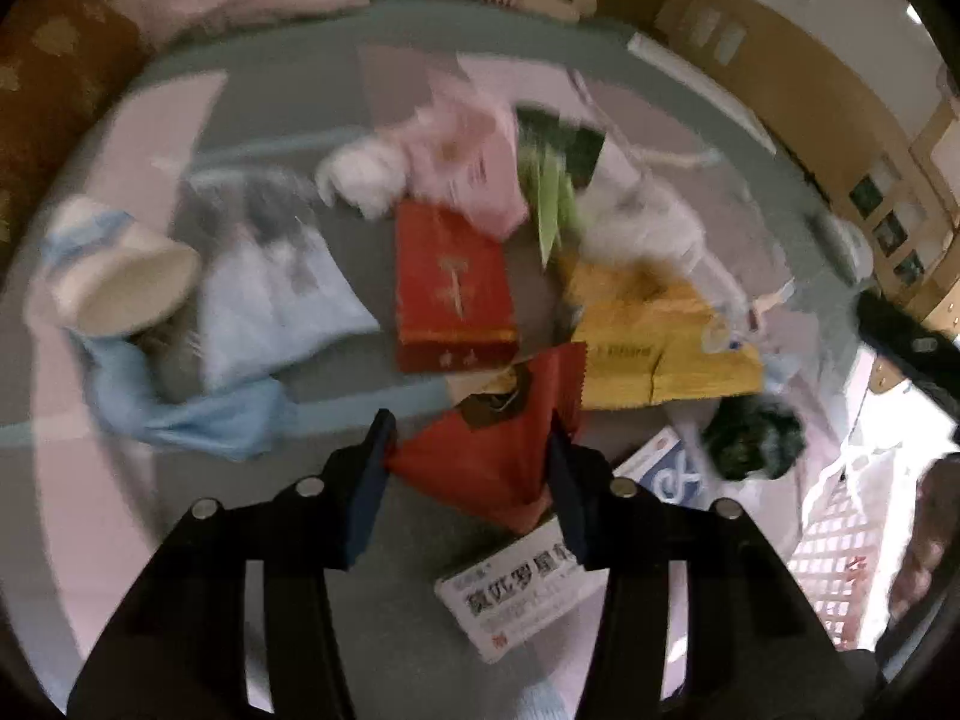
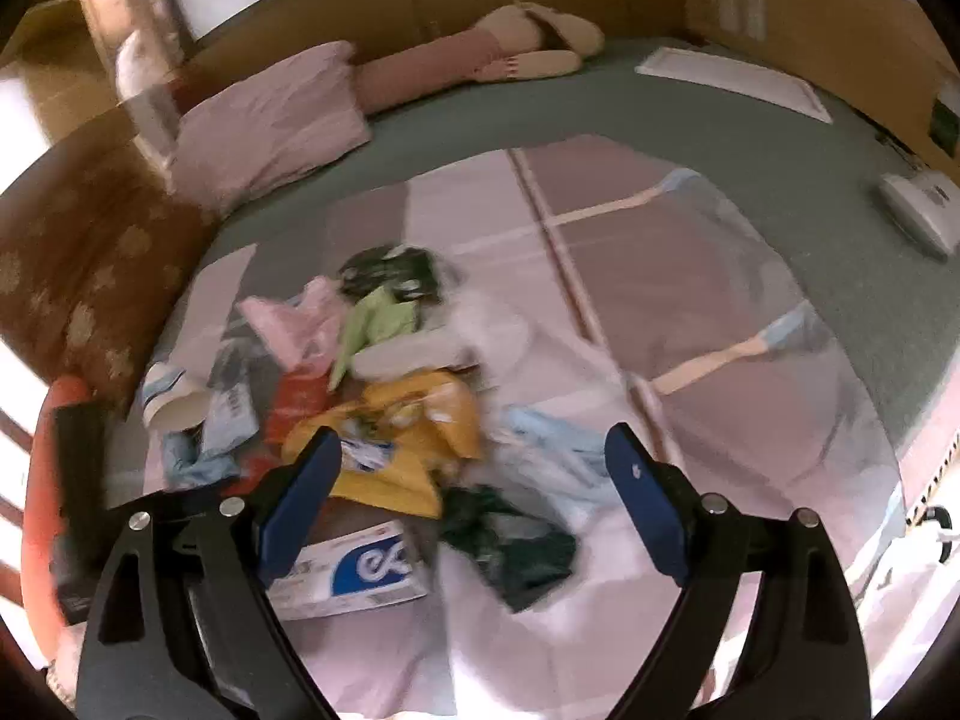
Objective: Collect trash
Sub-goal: 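Grasp the red wrapper with the left tool while the right tool grasps the dark green plastic bag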
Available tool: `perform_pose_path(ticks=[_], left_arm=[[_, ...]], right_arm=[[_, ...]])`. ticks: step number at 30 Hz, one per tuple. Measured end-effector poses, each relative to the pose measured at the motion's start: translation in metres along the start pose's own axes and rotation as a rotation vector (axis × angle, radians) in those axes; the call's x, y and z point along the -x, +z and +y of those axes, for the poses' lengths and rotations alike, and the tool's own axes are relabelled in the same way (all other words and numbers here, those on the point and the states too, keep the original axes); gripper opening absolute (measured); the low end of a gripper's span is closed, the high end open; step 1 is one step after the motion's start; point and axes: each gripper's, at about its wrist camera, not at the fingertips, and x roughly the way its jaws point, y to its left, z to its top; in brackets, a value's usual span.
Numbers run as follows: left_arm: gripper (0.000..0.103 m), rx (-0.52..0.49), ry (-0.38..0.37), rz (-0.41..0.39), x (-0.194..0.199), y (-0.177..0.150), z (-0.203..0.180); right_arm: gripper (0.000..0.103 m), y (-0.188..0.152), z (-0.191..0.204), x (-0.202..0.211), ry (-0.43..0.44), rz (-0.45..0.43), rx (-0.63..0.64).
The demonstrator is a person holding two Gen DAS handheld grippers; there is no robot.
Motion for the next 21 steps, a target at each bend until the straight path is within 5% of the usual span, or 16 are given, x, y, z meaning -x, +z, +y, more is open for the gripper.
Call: perform_pose_path(ticks=[4,9,13,14,17,21], left_arm=[[0.049,0.076,0.008,-0.144,0.065,0.001,0.016],[0.049,0.157,-0.028,-0.318,0.145,-0.006,0.032],[0.049,0.143,0.035,-0.449,0.192,-0.018,0.026],[0.049,0.144,0.035,-0.464,0.199,-0.023,0.024],[0.049,0.143,0.011,-0.44,0.201,-0.03,0.018],[0.049,0.138,0.018,-0.398,0.192,-0.041,0.012]], right_arm=[[0.088,-0.002,-0.012,-0.005,-0.003,0.055,-0.037],[0.088,-0.023,0.01,-0.026,-0.067,0.195,0.13],[0.088,-0.038,0.007,-0.054,-0.087,0.312,0.13],[0.086,-0.04,0.007,-0.061,-0.076,0.331,0.132],[0.05,-0.045,0.008,-0.075,-0.066,0.376,0.133],[0.04,-0.043,0.012,-0.056,-0.018,0.354,0.138]])
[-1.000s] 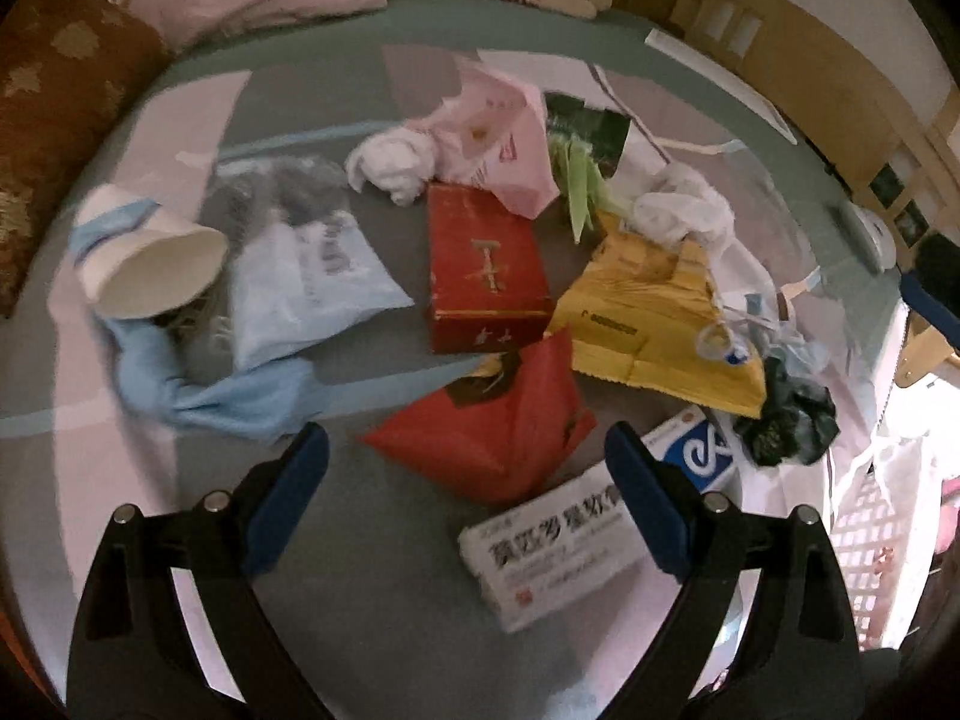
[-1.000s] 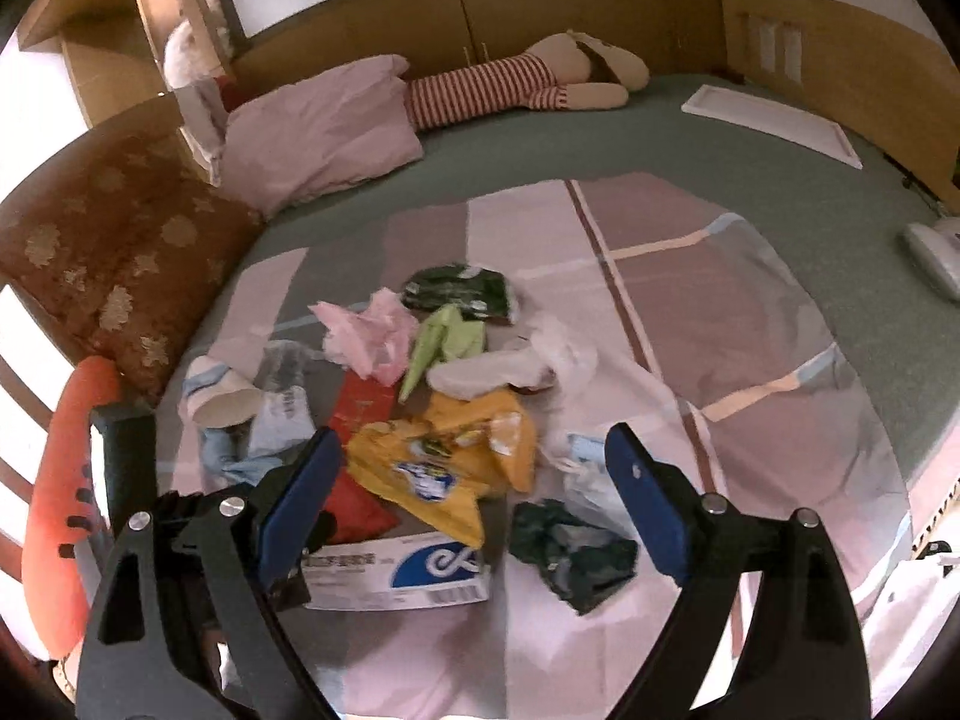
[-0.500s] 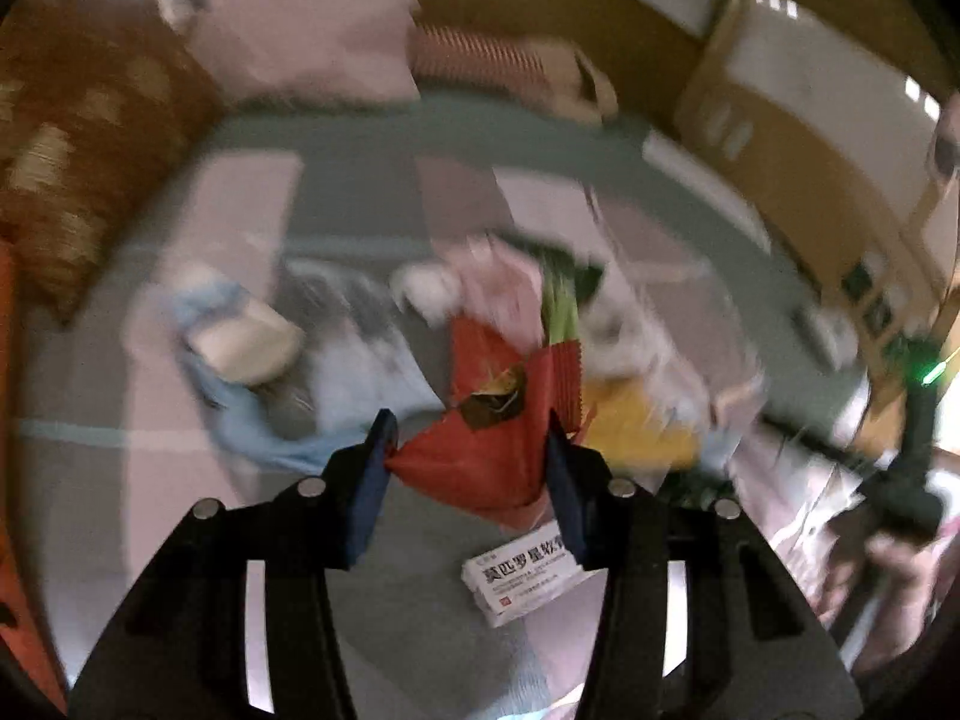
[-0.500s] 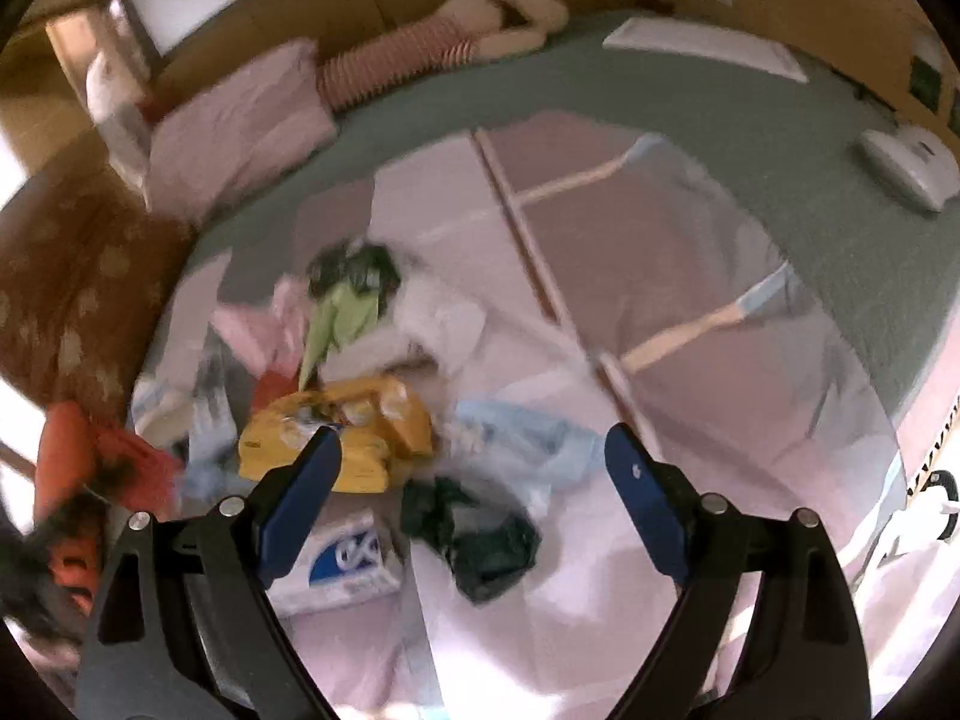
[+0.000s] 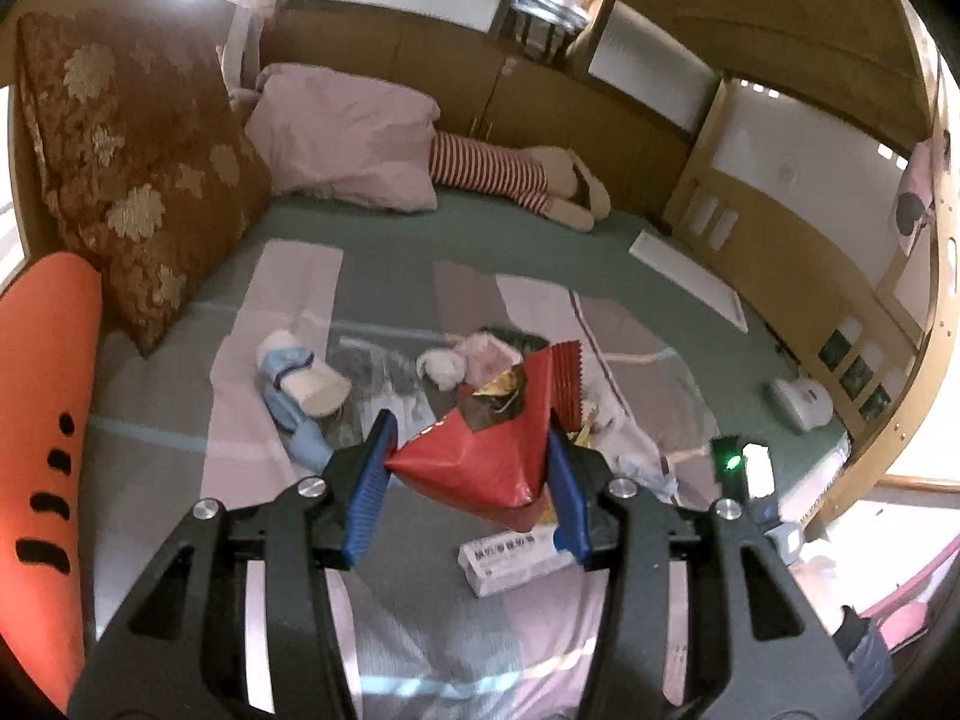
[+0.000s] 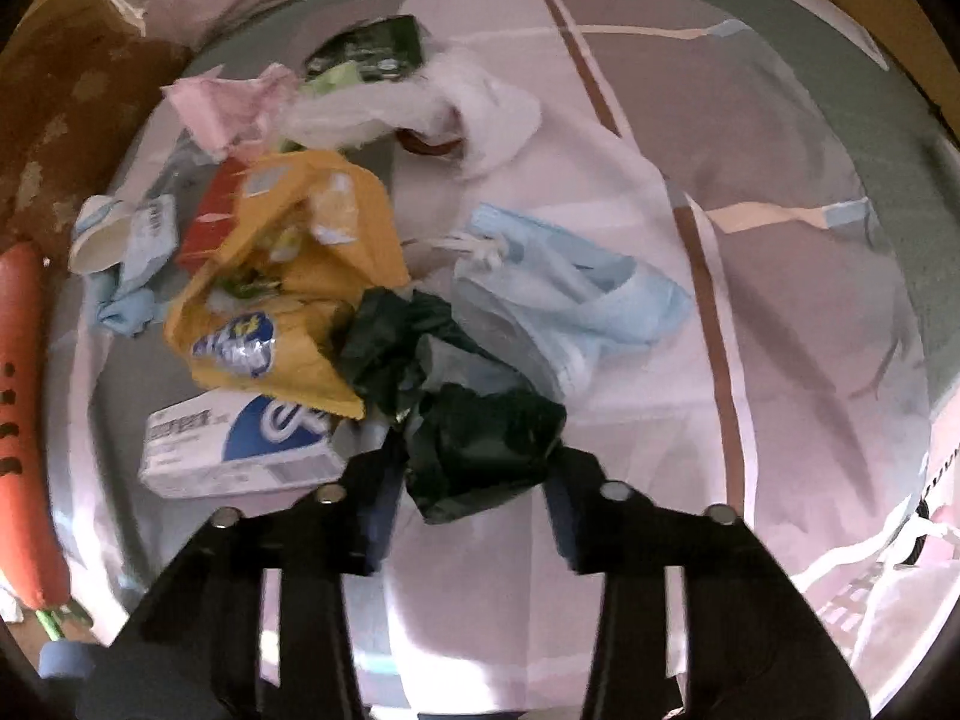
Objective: Collect trash
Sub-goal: 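Grasp the red wrapper with the left tool while the right tool grasps the dark green plastic bag, then lift the red wrapper and green bag off the sheet with both tools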
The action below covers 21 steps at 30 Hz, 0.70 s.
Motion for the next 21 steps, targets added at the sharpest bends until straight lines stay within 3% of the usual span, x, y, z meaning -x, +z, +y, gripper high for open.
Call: perform_pose_path(ticks=[3,8,10,14,21], left_arm=[[0.049,-0.001,0.007,0.004,0.006,-0.005,0.002],[0.049,-0.02,0.032,0.001,0.007,-0.012,-0.002],[0.049,-0.037,0.064,0.001,0.002,-0.014,-0.004],[0.049,-0.051,0.093,0.03,-0.01,-0.018,-0.005],[0.049,-0.057,0.139,0.004,0.0,-0.031,-0.006]], right_arm=[[0.039,-0.007,0.008,0.045,-0.007,-0.132,0.003],[0.039,-0.038,0.041,0.126,0.039,-0.446,0.074],[0.039,-0.047,0.057,0.137,0.056,-0.504,0.084],[0.039,-0.057,0.084,0.142,0.037,-0.545,0.121],[0.039,-0.069,0.085,0.152,0.034,-0.576,0.124]])
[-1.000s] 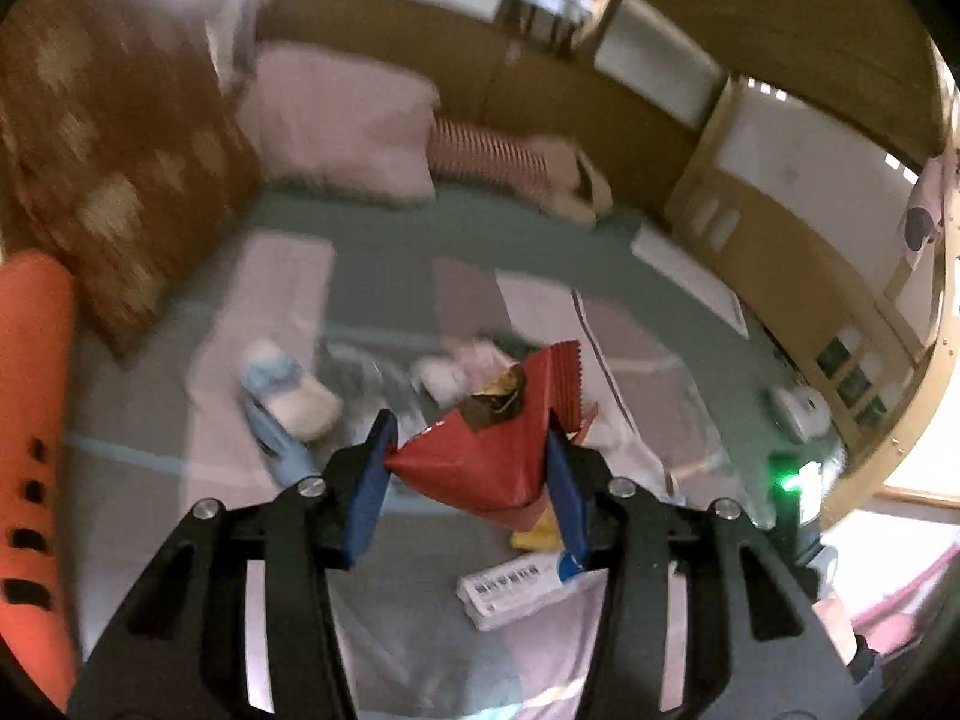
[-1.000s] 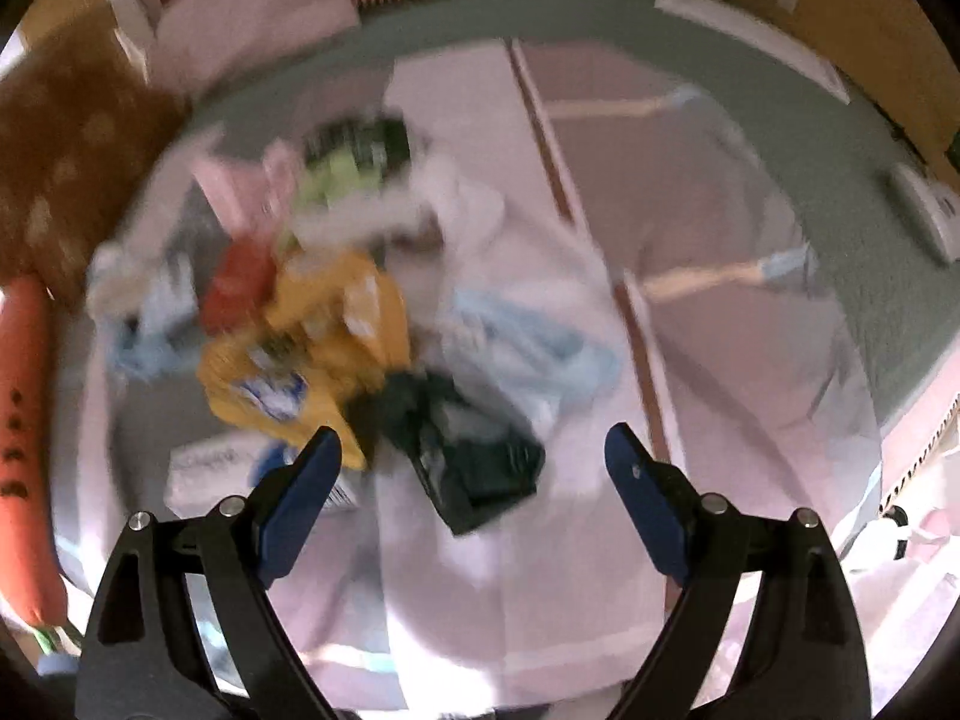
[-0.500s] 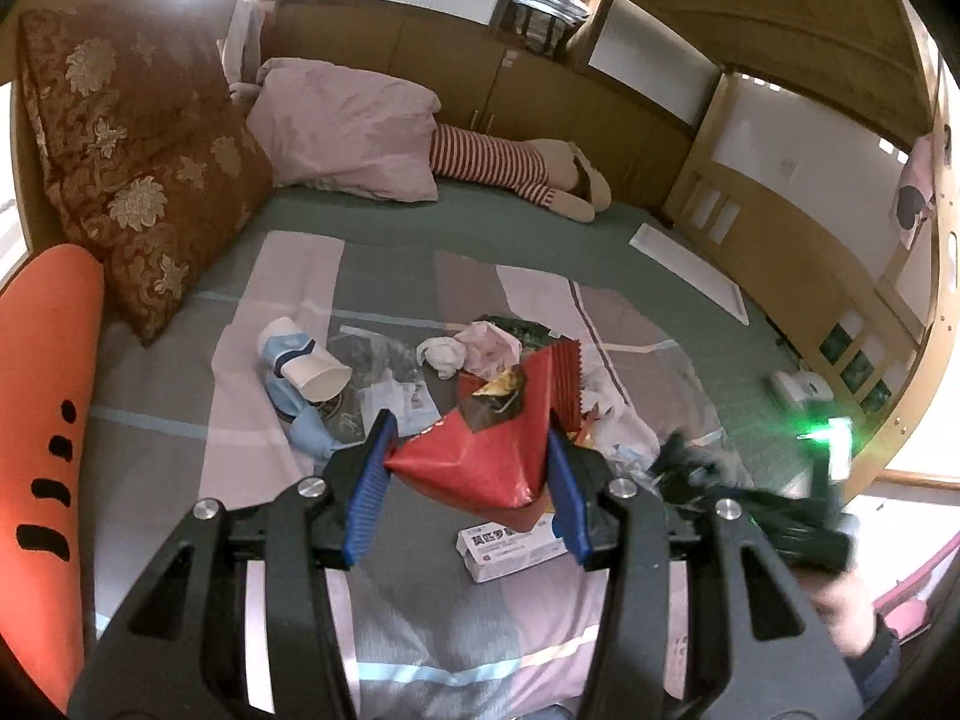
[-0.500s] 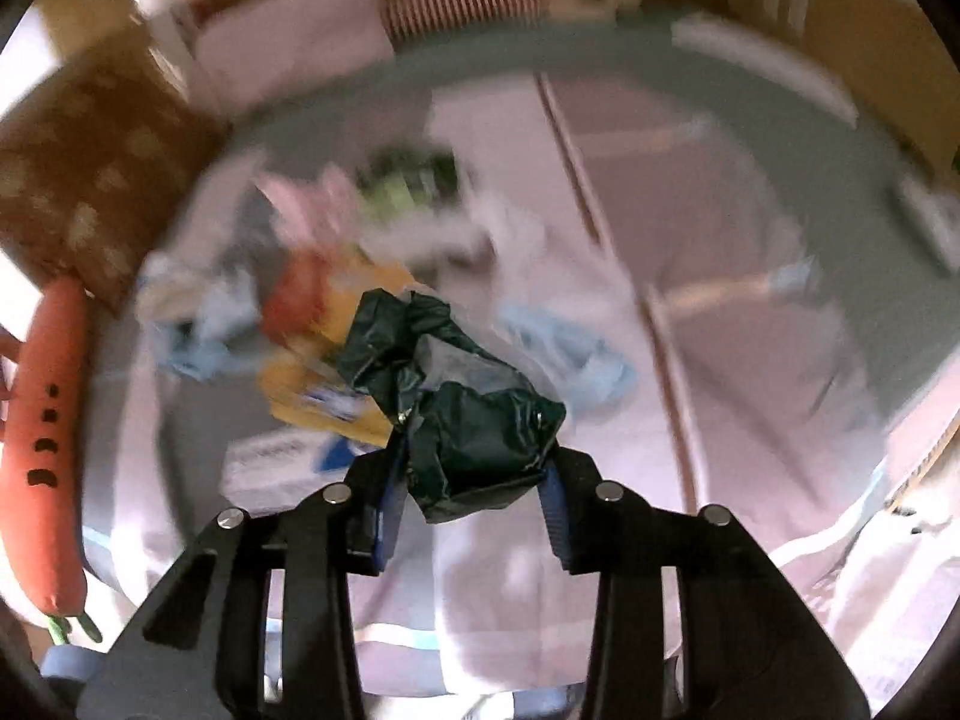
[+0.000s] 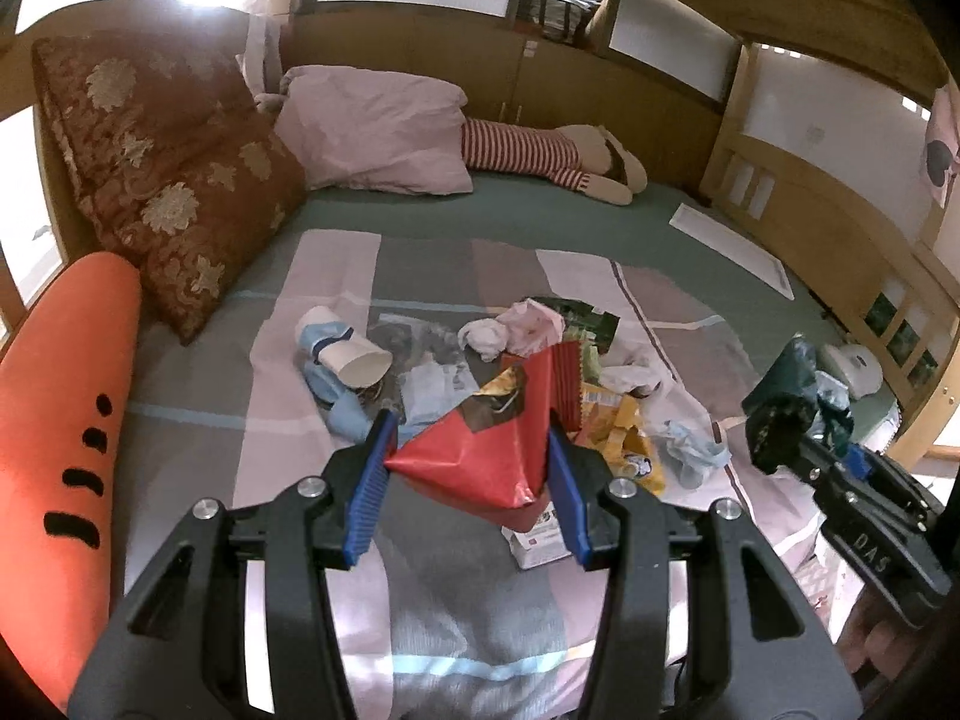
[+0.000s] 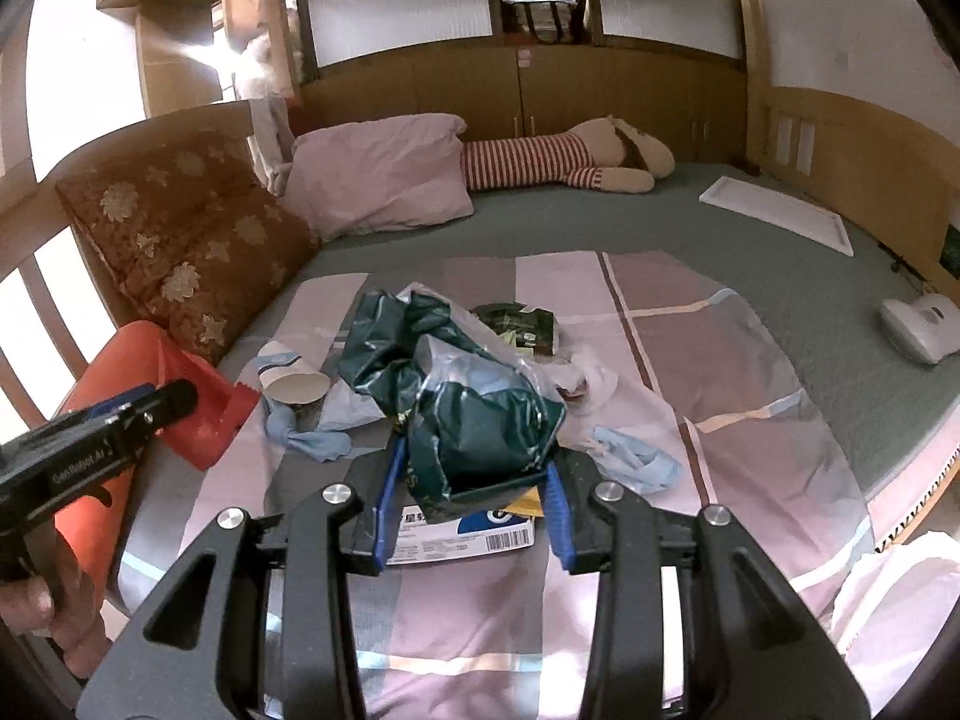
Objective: Collect trash
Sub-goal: 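Lift the red wrapper and green bag off the sheet with both tools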
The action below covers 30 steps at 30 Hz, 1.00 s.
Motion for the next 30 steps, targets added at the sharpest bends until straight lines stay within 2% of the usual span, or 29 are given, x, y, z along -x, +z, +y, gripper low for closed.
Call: perform_pose_path(ticks=[4,10,17,22,30], left_arm=[[0.049,0.009,0.02,0.013,-0.006,-0.01,-0.002],[0.049,0.011,0.032,0.079,-0.032,-0.024,-0.008],[0.049,-0.028,0.078,0.074,-0.041,-0.032,-0.021],[0.049,-0.018,0.076,0.102,-0.051,-0.033,-0.021],[0.049,-0.024,0.071,0.106,-0.05,-0.035,-0.021]], right_arm=[[0.039,0.0,-0.004,0.0,-0.012,-0.011,-0.015],[0.039,0.002,0.0,0.007,-0.025,-0.028,-0.03],[0.039,0.002,-0.007,0.007,-0.011,-0.019,-0.054],[0.039,0.002,-0.01,0.008,-0.009,-0.017,-0.054],[0.039,0.001,-0.01,0.007,-0.011,-0.012,-0.051]])
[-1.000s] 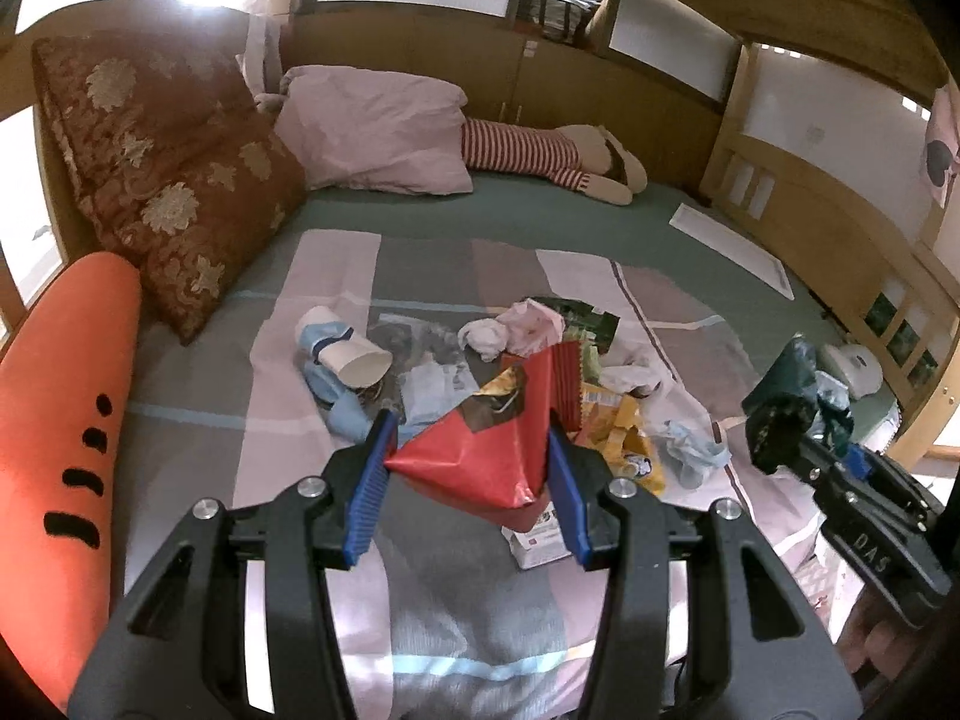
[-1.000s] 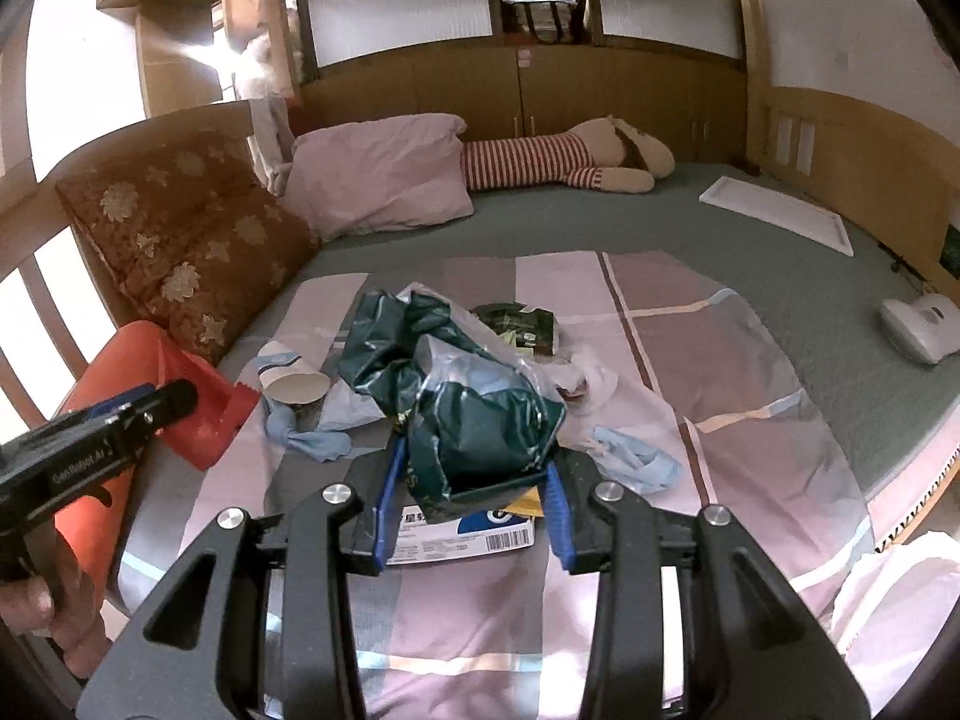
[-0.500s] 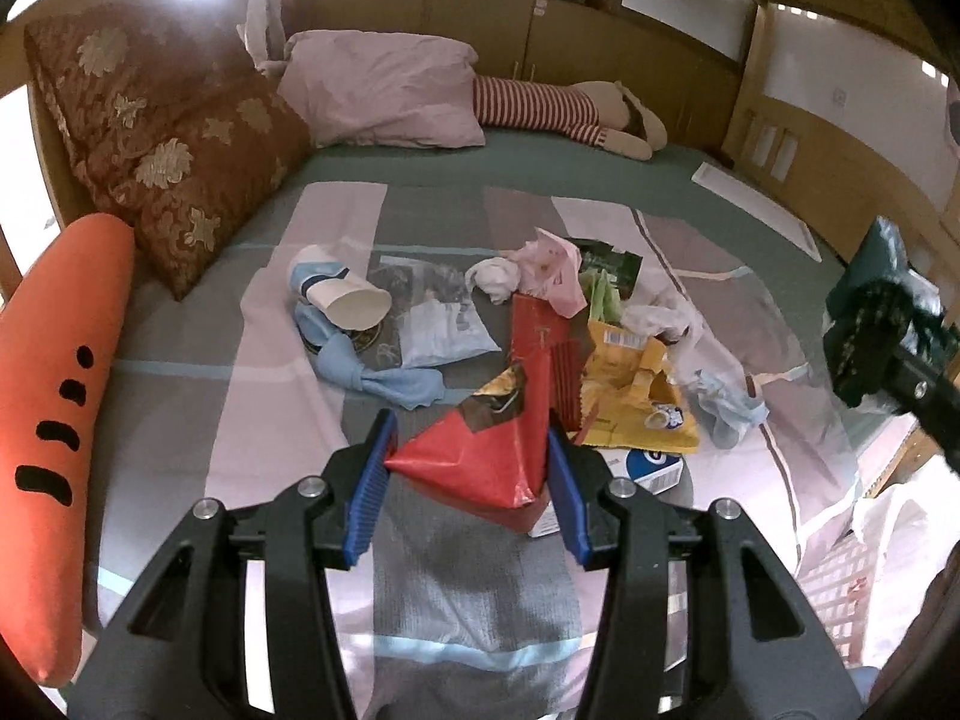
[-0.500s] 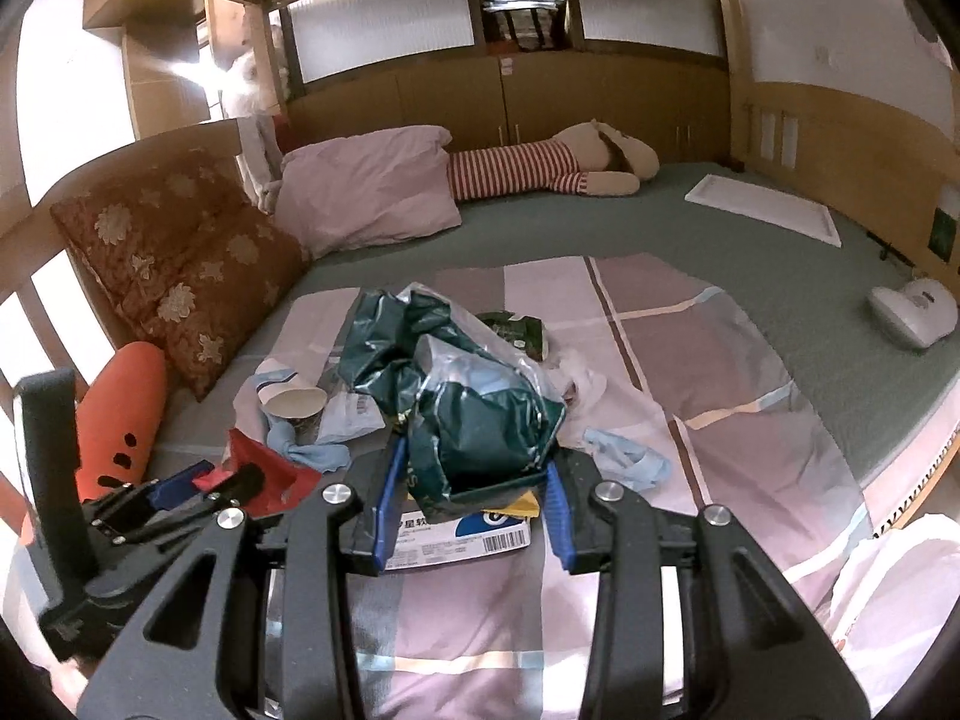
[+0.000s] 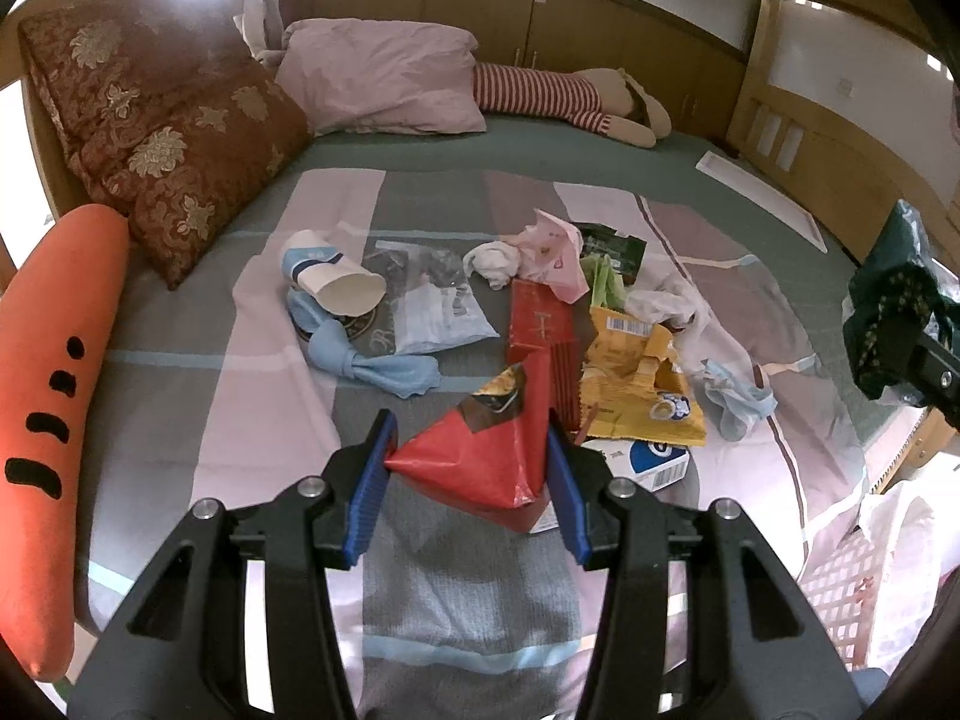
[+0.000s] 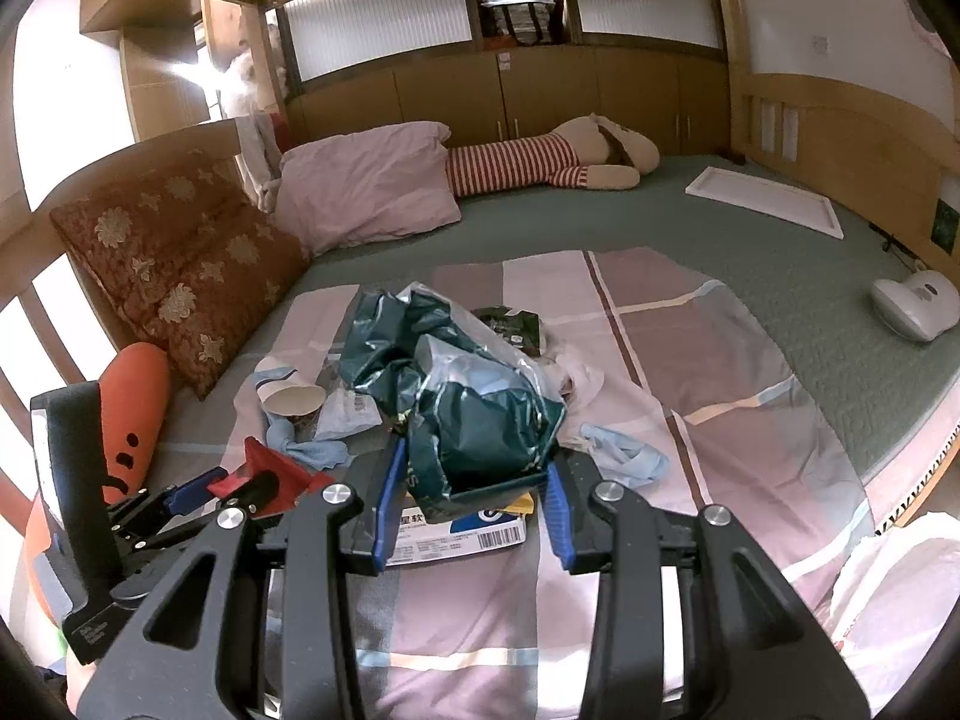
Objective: Collect trash
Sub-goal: 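Lift the red wrapper and green bag off the sheet with both tools, then carry both items over the white bin and open both tools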
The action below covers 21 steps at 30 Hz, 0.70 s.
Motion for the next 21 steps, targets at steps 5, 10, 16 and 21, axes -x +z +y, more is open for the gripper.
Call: perform_pose_path(ticks=[5,10,16,21], left_arm=[[0.049,0.001,-0.003,0.002,0.0,0.0,0.001],[0.049,-0.005,-0.019,0.006,0.0,0.001,-0.001],[0.049,-0.033,-0.072,0.019,0.0,0.001,-0.01],[0.048,-0.082,-0.171,0.02,0.007,0.003,-0.03]], right_arm=[[0.039,0.001,0.0,0.0,-0.009,-0.002,0.001],[0.039,0.003,-0.012,0.009,-0.03,-0.024,-0.028],[0.04,-0.004,-0.072,0.064,-0.159,-0.123,-0.113],[0.04,-0.05,-0.141,0.106,-0.362,-0.128,-0.181]])
